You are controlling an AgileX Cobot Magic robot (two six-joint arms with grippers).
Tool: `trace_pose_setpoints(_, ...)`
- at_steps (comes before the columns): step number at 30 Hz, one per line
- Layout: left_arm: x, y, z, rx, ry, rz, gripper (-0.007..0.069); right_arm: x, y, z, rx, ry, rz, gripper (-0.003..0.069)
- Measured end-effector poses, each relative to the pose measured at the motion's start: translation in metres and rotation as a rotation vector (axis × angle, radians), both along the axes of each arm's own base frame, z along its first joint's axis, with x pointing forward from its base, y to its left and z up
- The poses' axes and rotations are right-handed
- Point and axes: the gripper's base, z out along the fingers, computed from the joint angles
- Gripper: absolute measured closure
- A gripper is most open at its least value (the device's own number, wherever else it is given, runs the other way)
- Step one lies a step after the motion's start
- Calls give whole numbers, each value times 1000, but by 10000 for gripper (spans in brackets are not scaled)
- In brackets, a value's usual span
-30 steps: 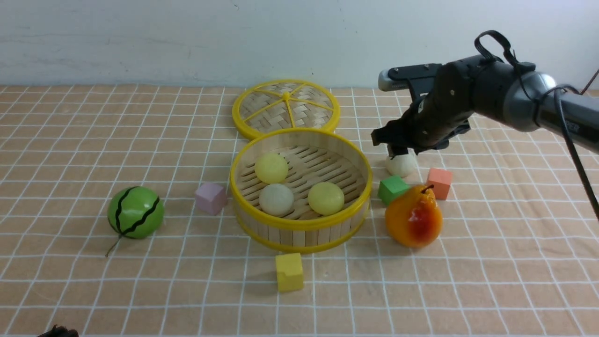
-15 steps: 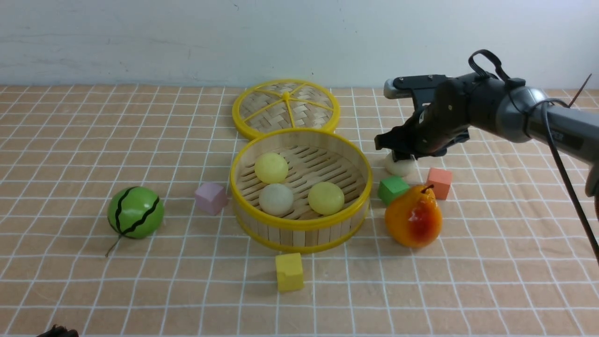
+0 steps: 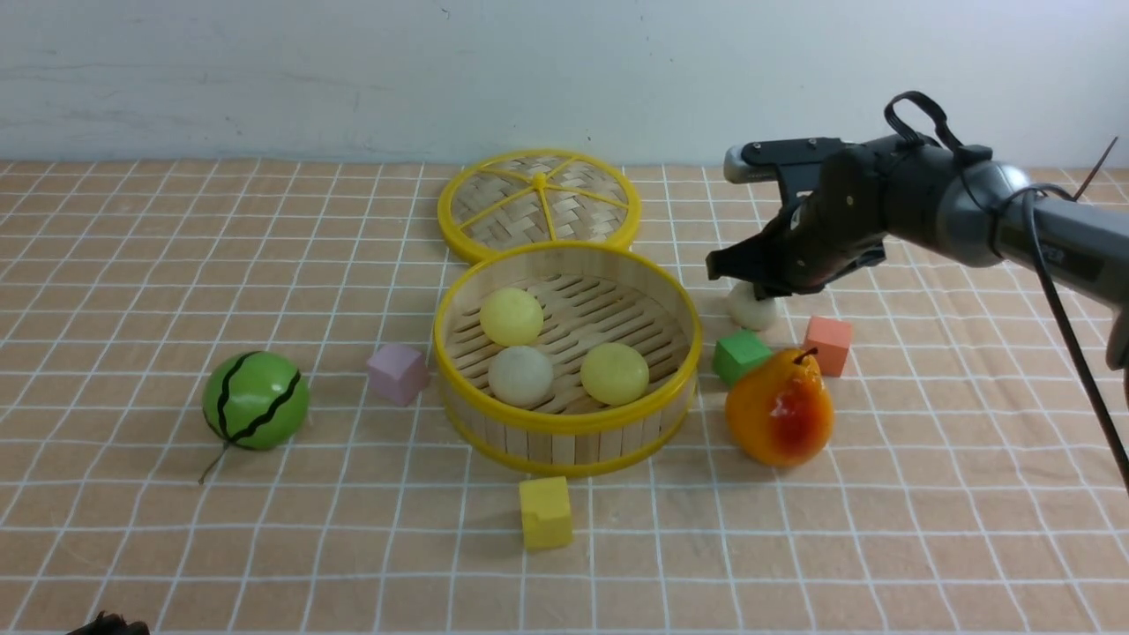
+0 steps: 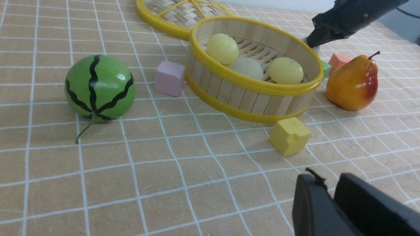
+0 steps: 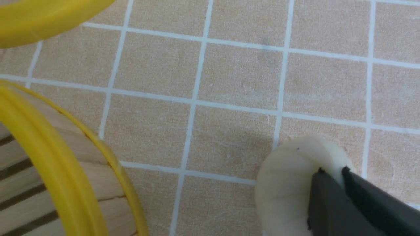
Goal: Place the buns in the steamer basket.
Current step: Use the right arm to put the steamed stuffed bun into the steamer
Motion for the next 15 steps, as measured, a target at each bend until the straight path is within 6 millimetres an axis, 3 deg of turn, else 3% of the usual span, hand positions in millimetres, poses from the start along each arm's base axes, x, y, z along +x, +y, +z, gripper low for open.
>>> trace_pose_setpoints(2, 0, 0, 0, 0, 0, 0, 522, -2, -1, 7, 0, 0, -1, 652)
trace_pose_setpoints(4, 0, 0, 0, 0, 0, 0, 522, -10, -2, 35, 4, -18, 6, 652)
trace_pose_setpoints(5, 0, 0, 0, 0, 0, 0, 522, -11, -2, 37, 6, -20, 9, 652)
trace_pose_setpoints(7, 0, 0, 0, 0, 0, 0, 519, -22, -1, 71, 41, -48, 47, 652)
trace_pose_setpoints(10, 0, 0, 0, 0, 0, 0, 515, -35, 6, 95, 106, -54, 116, 652)
trace_pose_setpoints(13, 0, 0, 0, 0, 0, 0, 515, -43, 22, 102, 181, -43, 206, 652)
trace_pose_setpoints(15, 0, 0, 0, 0, 0, 0, 512, -48, 44, 99, 244, -28, 282, 652)
